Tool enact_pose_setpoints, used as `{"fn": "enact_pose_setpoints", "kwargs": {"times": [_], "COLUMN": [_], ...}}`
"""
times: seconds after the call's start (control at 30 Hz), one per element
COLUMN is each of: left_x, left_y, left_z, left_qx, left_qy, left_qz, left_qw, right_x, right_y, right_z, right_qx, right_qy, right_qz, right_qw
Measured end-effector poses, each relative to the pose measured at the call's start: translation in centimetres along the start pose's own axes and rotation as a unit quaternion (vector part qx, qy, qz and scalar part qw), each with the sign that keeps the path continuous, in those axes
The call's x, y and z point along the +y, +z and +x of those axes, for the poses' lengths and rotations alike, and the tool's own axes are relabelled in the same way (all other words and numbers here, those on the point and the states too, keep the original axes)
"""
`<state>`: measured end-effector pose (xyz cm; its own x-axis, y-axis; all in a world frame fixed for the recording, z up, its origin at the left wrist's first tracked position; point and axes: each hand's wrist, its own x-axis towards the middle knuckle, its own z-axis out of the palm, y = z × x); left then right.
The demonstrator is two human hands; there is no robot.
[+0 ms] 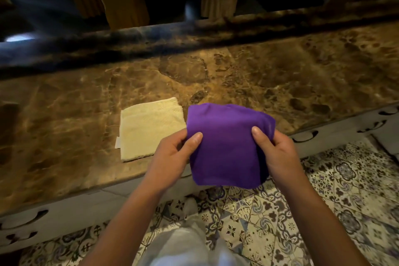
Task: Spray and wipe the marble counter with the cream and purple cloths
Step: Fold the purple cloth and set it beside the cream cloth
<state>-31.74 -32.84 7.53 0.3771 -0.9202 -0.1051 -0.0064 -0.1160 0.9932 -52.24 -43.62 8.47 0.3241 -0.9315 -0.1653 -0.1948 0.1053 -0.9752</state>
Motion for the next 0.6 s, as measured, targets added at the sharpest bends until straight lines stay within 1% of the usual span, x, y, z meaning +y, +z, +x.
{"fn": "enact_pose_setpoints", "kwargs": {"times": [0.13, 0.27, 0.37, 0.47, 0.6], "left_x": [-0.5, -0.2, -0.8, -1.7, -3.2], "left_y": [0.5, 1.0, 0.9, 0.8, 1.6], "left_z": [4.8, 8.8, 11.2, 12.7, 13.9], "left_qx": [0.024, 0.041, 0.064, 0.067, 0.115], "left_qy": [-0.010, -0.010, -0.016, -0.052, -0.099], "left_qz": [0.024, 0.051, 0.080, 0.089, 0.131], "left_qw": [0.999, 0.998, 0.995, 0.992, 0.980], "right_x": [0.0, -0.9, -0.5, 0.4, 2.1], "right_y": [-0.2, -0.1, 0.4, 1.2, 1.6], "right_z": [4.6, 9.4, 12.9, 16.0, 18.9], "right_qx": [-0.006, 0.001, -0.001, -0.013, -0.054], "right_qy": [-0.006, -0.036, -0.032, -0.030, -0.028], "right_qz": [-0.057, -0.091, -0.116, -0.133, -0.189], "right_qw": [0.998, 0.995, 0.993, 0.991, 0.980]}}
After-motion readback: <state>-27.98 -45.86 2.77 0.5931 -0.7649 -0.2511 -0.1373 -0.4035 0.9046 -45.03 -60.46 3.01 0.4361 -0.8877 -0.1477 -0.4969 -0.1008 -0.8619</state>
